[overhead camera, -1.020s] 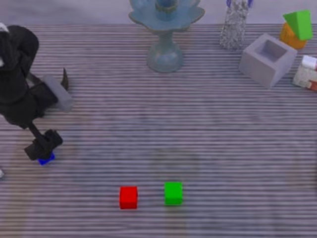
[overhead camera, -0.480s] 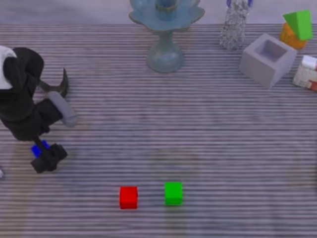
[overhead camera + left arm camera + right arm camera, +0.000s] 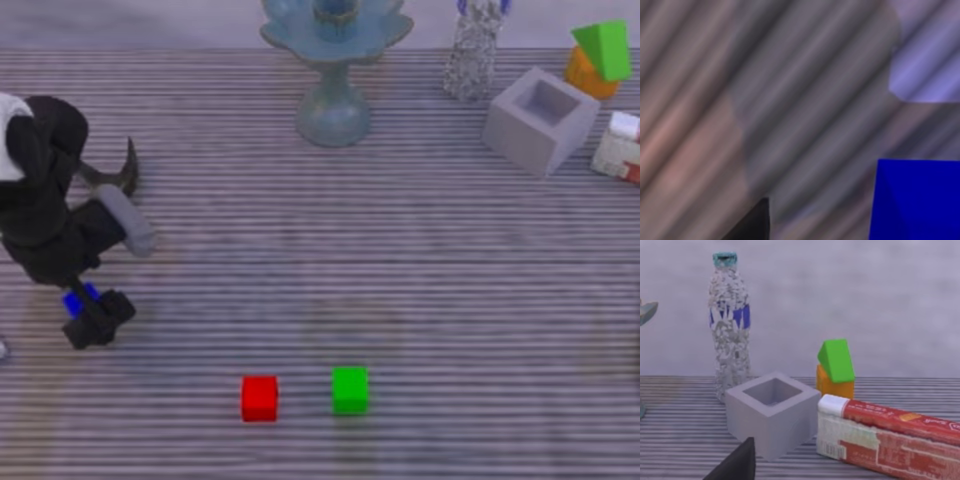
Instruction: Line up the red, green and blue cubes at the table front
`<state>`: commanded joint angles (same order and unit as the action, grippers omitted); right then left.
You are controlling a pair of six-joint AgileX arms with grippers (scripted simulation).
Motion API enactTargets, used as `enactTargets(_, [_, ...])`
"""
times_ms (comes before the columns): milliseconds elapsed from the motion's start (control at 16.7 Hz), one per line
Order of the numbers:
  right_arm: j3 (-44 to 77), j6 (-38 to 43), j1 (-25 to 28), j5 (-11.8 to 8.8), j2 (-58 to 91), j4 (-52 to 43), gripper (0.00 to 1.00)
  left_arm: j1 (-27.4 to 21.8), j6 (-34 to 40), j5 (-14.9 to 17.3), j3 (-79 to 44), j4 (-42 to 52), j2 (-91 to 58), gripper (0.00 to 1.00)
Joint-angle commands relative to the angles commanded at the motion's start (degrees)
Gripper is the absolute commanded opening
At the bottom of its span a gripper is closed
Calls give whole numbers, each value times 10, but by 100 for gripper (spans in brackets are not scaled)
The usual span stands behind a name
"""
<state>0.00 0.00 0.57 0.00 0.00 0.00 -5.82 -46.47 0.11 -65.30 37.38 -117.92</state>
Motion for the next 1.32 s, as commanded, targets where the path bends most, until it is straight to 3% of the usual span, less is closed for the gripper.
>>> enactTargets(420, [0,0,0,0,0,0,100,0,0,0,0,0,0,2])
enactTargets(900, [0,0,0,0,0,0,100,0,0,0,0,0,0,0])
enactTargets(960, [0,0,0,0,0,0,100,-1,11,13,-8,26,31,0])
enactTargets(1320, [0,0,0,0,0,0,100,6,11,13,-53,118,69,0])
